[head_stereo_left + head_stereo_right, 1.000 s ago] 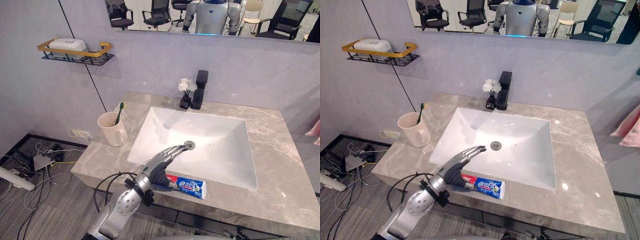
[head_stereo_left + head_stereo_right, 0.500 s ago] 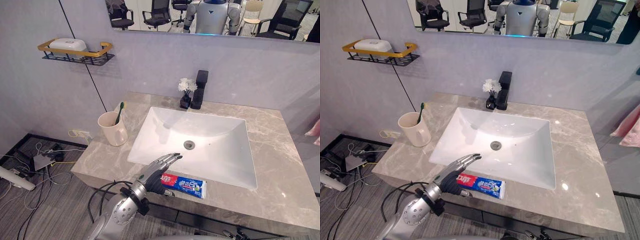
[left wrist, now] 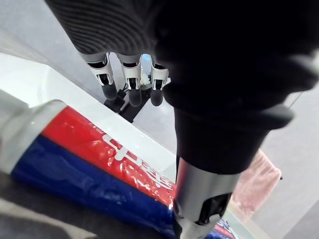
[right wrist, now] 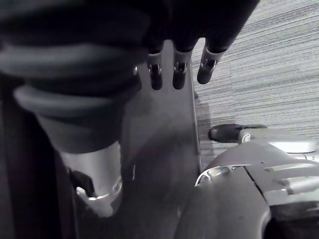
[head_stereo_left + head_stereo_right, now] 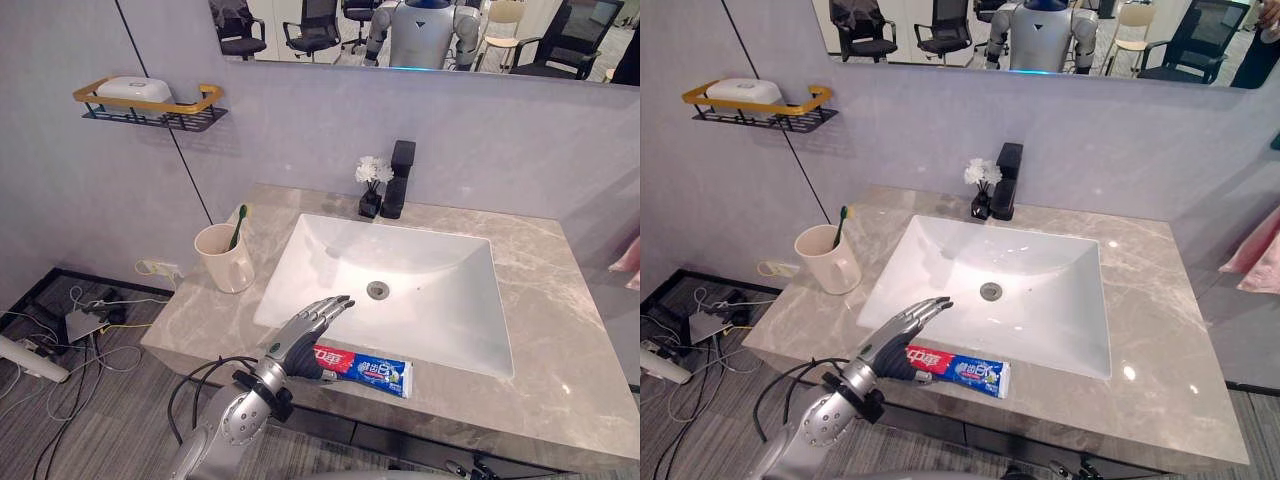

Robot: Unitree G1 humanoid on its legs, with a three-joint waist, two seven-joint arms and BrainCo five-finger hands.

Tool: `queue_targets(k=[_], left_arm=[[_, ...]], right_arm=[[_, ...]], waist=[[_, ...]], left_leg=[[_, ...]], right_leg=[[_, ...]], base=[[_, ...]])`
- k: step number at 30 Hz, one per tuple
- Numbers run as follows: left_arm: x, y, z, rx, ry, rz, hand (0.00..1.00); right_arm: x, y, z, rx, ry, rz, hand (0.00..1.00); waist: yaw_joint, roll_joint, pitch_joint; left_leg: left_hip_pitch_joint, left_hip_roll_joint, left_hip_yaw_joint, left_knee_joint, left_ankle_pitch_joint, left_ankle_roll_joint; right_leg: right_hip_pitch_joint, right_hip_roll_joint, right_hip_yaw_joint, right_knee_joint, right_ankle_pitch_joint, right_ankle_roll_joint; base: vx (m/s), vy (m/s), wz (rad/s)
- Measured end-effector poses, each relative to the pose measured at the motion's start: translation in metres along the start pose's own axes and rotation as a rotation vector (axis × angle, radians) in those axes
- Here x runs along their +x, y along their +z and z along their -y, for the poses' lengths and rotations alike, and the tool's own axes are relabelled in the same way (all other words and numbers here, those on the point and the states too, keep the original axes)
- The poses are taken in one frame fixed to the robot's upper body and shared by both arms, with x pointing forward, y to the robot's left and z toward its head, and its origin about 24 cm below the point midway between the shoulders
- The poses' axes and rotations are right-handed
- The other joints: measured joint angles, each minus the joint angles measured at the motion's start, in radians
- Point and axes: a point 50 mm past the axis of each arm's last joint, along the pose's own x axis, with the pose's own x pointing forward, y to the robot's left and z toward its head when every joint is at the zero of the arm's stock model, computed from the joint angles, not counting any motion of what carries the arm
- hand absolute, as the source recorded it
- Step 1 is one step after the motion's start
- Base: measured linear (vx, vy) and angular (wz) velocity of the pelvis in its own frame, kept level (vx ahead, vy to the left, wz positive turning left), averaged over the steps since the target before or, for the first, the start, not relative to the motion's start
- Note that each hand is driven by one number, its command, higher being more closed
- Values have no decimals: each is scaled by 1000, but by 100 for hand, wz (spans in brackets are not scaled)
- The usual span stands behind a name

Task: Organize washtable

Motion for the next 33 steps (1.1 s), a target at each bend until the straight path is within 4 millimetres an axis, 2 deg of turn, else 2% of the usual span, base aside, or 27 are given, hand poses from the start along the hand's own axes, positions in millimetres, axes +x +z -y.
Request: queue_targets(k=[11, 12, 18, 23, 33], left_arm=[[-3, -14, 8, 20, -35, -64, 0], [-3, -15, 8, 19, -38, -70, 100], [-7, -24, 16, 28, -74, -109, 100], [2, -28, 11, 31, -44, -124, 100], [7, -27, 5, 36, -16, -113, 100]], right_arm=[[0, 2, 0, -2, 2, 6, 0], [0, 2, 0, -2, 2, 7, 0], [0, 3, -1, -2, 5, 12, 0], [1, 7, -1, -3, 8, 26, 0], [0, 5, 0, -1, 3, 18, 0]], waist=[[0, 2, 0], [0, 2, 0], [0, 5, 0], [-8, 6, 0], [-15, 14, 0]], left_leg=[[3, 2, 11, 0, 0, 0], [3, 2, 12, 0, -1, 0], [12, 5, 27, -1, -1, -1], [13, 11, 30, -3, -3, -2], [26, 21, 28, -18, -4, -4]], right_leg=[[-2, 2, 8, 0, 0, 0], [-2, 3, 9, 0, 0, 0], [-2, 7, 26, 0, 0, 0], [-8, 14, 33, 0, 0, -1], [-9, 25, 27, 0, -3, -5]], base=[[-5, 4, -1], [-17, 17, -4], [-15, 13, -7], [-10, 2, -7], [10, -1, -1]])
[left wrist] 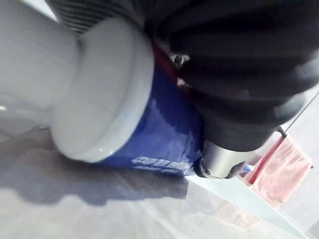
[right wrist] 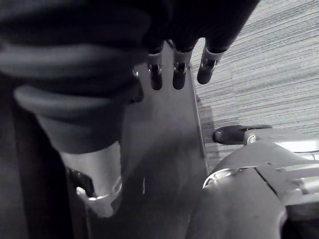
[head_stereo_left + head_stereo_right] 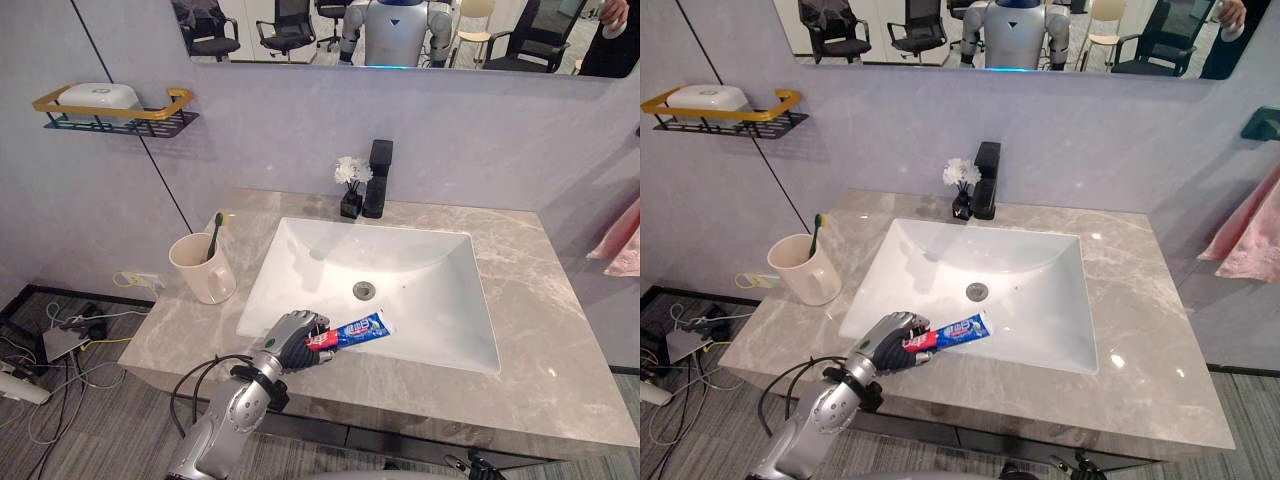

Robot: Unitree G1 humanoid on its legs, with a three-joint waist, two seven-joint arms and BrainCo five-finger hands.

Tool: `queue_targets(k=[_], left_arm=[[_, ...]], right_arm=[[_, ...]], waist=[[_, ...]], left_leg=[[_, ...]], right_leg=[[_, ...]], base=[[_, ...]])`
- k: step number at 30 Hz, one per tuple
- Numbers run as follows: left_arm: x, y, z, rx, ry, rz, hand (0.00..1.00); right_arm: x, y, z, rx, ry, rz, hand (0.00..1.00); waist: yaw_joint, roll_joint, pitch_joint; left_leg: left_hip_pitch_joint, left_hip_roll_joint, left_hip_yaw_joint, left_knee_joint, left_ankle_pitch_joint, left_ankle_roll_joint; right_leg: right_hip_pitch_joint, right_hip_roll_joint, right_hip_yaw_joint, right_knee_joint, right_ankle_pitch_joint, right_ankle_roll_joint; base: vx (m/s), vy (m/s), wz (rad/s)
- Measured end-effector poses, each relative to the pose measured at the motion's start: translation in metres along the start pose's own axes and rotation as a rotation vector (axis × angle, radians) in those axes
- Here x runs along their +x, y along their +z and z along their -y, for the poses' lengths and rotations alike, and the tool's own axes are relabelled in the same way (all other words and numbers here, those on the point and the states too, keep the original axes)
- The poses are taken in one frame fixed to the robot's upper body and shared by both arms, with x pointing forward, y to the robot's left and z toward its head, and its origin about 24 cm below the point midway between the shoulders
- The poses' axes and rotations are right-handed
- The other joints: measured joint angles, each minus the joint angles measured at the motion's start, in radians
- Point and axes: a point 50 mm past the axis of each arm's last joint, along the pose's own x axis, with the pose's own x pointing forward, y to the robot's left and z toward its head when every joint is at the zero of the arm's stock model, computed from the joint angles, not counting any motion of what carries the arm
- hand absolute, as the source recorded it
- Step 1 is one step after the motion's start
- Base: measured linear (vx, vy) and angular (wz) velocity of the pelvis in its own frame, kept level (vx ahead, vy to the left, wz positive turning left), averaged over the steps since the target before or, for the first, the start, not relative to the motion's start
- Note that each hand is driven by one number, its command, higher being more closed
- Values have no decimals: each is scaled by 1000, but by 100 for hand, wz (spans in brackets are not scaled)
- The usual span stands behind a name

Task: Organize washtable

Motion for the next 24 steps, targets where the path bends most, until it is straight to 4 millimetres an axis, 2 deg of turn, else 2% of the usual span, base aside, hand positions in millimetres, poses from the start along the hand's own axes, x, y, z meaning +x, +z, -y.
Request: queue_targets(k=[13, 21, 24], left_arm=[[0, -2, -3, -62, 44, -32, 100], [4, 10, -13, -120, 149, -3, 100], [5, 11, -16, -143, 181, -3, 100]], right_arm=[[-2, -2, 4, 76, -35, 11, 0], [-7, -6, 26, 204, -142, 24, 0], [-14, 6, 45, 248, -206, 114, 0]], waist=[[5, 4, 3], [-2, 7, 3], [-16, 4, 4]], left_leg=[[-8, 5, 30, 2, -6, -8], [-4, 16, 70, 6, -11, -11], [4, 17, 92, 7, -19, -9]], right_leg=[[-11, 5, 21, -1, -1, -1], [-28, 19, 63, 0, 2, -6], [-29, 23, 81, 0, 3, -6]], base=[[-46, 0, -5], [5, 5, -17], [9, 19, -16]])
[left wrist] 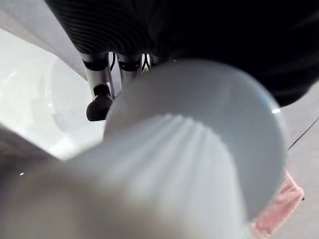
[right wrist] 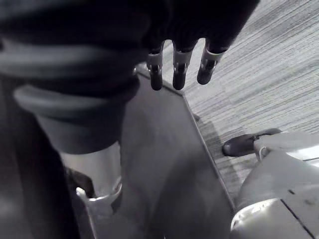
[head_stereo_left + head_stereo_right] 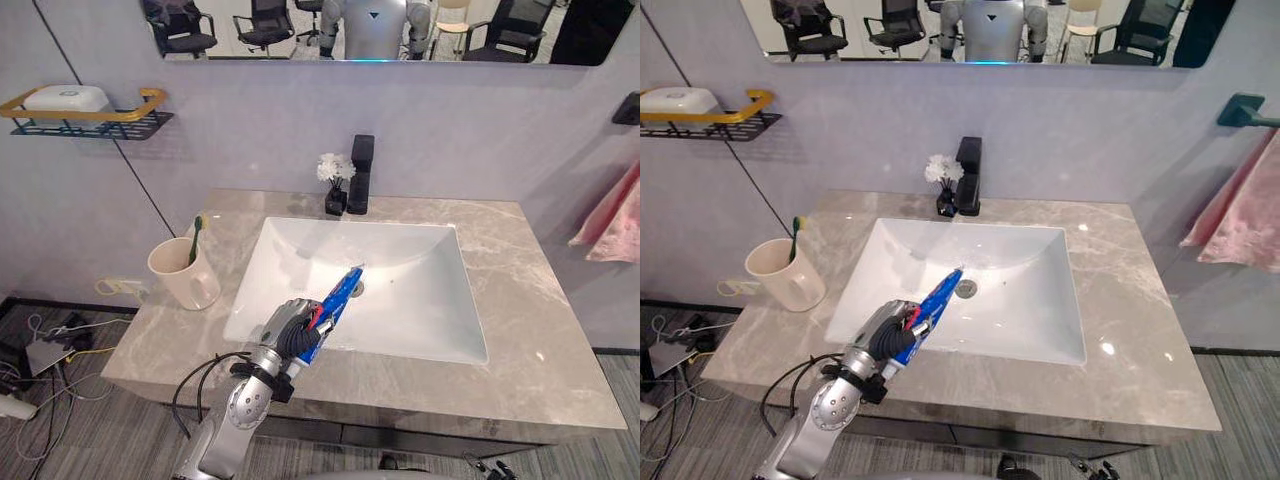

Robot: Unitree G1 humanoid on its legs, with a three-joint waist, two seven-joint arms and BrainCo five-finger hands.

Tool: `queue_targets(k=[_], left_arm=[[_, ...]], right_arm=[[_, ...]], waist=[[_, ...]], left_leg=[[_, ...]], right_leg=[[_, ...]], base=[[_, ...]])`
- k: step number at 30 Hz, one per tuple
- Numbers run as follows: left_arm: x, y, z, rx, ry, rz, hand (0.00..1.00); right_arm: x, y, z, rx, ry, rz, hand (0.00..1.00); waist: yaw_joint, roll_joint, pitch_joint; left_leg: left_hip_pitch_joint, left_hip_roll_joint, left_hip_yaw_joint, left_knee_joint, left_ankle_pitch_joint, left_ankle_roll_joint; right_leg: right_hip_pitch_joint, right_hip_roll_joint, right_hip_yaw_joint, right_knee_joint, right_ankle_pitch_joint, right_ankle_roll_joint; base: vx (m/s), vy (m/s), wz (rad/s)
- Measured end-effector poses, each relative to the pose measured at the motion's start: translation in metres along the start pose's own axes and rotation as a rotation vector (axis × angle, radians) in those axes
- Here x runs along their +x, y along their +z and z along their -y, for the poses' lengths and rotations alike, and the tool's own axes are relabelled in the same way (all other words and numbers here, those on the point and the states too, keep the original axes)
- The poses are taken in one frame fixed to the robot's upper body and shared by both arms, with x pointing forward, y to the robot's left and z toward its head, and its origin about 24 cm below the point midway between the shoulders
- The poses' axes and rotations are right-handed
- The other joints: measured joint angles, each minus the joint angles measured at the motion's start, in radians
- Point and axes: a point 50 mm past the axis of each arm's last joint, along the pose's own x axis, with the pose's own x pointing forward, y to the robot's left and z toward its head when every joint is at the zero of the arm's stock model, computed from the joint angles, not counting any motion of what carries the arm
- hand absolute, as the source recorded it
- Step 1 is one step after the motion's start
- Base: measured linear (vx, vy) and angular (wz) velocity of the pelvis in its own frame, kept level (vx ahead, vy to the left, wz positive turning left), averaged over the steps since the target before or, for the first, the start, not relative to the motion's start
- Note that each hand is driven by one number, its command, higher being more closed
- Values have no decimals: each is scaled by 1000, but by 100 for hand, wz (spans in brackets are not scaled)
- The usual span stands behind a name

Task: Organize washtable

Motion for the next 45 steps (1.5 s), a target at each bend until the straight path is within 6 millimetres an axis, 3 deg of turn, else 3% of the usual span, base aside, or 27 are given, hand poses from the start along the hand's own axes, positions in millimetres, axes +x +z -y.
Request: queue_targets(k=[7, 12, 14, 17, 22, 25, 27, 33, 36, 39, 45], left_arm=[[16, 8, -15, -10, 75, 38, 100], [17, 11, -31, -11, 147, 53, 100], [14, 9, -39, 0, 170, 43, 100], [9, 7, -43, 4, 165, 30, 100], [4, 10, -39, -8, 128, 32, 100], [3, 9, -37, -17, 117, 26, 100], [1, 10, -34, -49, 109, 30, 100], [3, 30, -25, -95, 79, 128, 100], [4, 35, -20, -103, 61, 152, 100], [7, 43, -15, -116, 44, 191, 100], [13, 57, -19, -116, 70, 263, 100]], right_arm=[[-14, 70, 27, 13, -86, 316, 0], [-57, 136, 68, -44, -221, 625, 0], [-85, 172, 82, -107, -255, 794, 0], [-125, 209, 87, -180, -267, 1007, 0], [-166, 246, 80, -288, -257, 1241, 0], [-182, 274, 63, -308, -210, 1409, 0], [-188, 297, 32, -308, -73, 1535, 0], [-201, 323, -48, -309, 306, 1708, 0], [-210, 326, -78, -287, 470, 1752, 0], [-211, 320, -106, -239, 662, 1720, 0], [-201, 284, -159, -143, 945, 1539, 0]], waist=[[-7, -15, -3], [-11, -17, -3], [-17, -22, -5], [-33, -28, -3], [-33, -30, -5], [-29, -33, -7], [-28, -32, -13], [2, -20, -21], [5, -12, -28], [30, -1, -35], [44, -1, -36]], left_leg=[[-18, 0, 44, 32, -20, 1], [-30, 8, 70, 62, -44, 1], [-27, 13, 86, 71, -53, -3], [-33, 16, 100, 71, -53, -4], [-31, 18, 115, 70, -56, -8], [-30, 17, 118, 70, -56, -8], [-29, 14, 118, 71, -56, -8], [-38, 13, 85, 89, -56, -6], [-47, 12, 63, 96, -56, -5], [-55, 6, 35, 99, -50, 2], [-69, -8, -17, 98, -37, 11]], right_leg=[[-23, 2, 43, 4, 5, 1], [-34, 9, 67, 4, 7, 2], [-37, 17, 88, 5, 9, -1], [-52, 21, 105, 5, 10, -3], [-57, 26, 119, 5, 12, -4], [-66, 25, 121, 20, 12, -4], [-66, 22, 122, 24, 12, -4], [-59, 13, 92, 31, 12, -4], [-49, 8, 68, 28, 12, -4], [-45, 0, 41, 25, 12, -4], [-26, -17, -9, 9, 17, 2]], base=[[-11, 9, -19], [-16, -8, -16], [-20, -20, -26], [-15, -24, -19], [-11, -17, -12], [-30, -10, -3], [0, 0, 0], [-22, -14, 14], [-24, -13, 28], [-2, -8, 31], [-17, 3, 24]])
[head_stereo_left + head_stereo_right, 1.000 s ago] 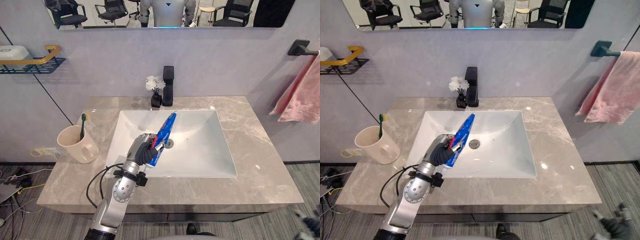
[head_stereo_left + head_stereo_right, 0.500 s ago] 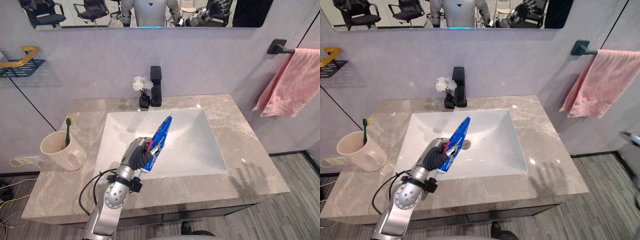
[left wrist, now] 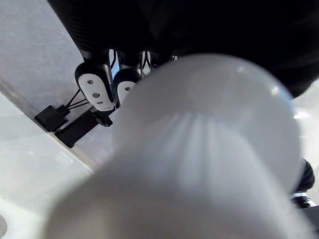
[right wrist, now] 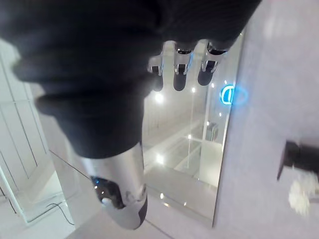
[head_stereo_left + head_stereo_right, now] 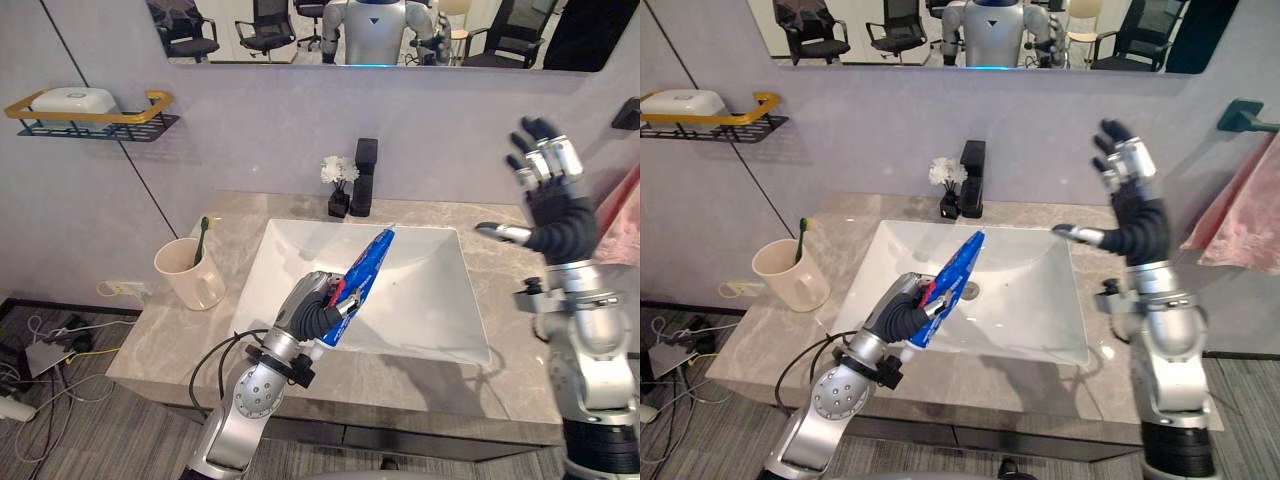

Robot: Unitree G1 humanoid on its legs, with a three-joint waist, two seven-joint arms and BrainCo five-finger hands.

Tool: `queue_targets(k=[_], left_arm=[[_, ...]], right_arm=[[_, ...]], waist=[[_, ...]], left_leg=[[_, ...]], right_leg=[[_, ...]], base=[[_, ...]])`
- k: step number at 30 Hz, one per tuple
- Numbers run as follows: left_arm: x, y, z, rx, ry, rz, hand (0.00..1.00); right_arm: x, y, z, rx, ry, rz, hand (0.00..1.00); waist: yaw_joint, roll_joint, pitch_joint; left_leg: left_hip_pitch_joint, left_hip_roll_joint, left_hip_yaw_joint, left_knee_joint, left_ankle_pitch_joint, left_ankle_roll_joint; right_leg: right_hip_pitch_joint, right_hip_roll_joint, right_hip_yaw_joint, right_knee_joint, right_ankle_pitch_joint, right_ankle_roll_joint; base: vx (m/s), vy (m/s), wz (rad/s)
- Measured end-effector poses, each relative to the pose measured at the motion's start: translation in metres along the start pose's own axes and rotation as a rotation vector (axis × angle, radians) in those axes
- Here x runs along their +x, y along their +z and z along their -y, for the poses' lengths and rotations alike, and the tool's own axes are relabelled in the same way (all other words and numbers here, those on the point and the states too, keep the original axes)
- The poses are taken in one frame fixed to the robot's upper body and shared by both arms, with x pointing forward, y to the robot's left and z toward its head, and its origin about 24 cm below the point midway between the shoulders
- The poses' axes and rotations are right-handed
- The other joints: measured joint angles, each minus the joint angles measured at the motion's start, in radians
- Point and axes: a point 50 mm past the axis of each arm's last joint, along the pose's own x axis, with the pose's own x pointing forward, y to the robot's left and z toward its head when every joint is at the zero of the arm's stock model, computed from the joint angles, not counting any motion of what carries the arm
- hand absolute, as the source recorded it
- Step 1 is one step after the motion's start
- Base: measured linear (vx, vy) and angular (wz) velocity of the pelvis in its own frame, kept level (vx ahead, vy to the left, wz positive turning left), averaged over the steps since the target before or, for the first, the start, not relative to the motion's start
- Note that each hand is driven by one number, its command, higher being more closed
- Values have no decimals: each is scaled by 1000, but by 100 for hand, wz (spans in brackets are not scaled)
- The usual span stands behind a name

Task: Organize washtable

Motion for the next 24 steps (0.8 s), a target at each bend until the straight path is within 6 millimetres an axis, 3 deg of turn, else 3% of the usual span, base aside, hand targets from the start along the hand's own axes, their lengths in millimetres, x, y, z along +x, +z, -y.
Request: queue_targets(k=[9, 24], left_arm=[[7, 5, -5, 13, 57, 36, 100], [17, 12, -13, 2, 180, 76, 100]], right_arm=[[-6, -30, -48, 239, 111, -109, 0], [-14, -49, -72, 475, 84, -186, 0]], waist=[[12, -3, 1], [13, -17, 2]], left_leg=[[-11, -17, -28, -8, 13, 13], [-10, -20, -36, -15, 19, 14]], right_leg=[[10, -17, -34, -3, 4, 4], [11, -18, -40, -3, 4, 4]], base=[[-24, 15, 12], [-4, 1, 1]])
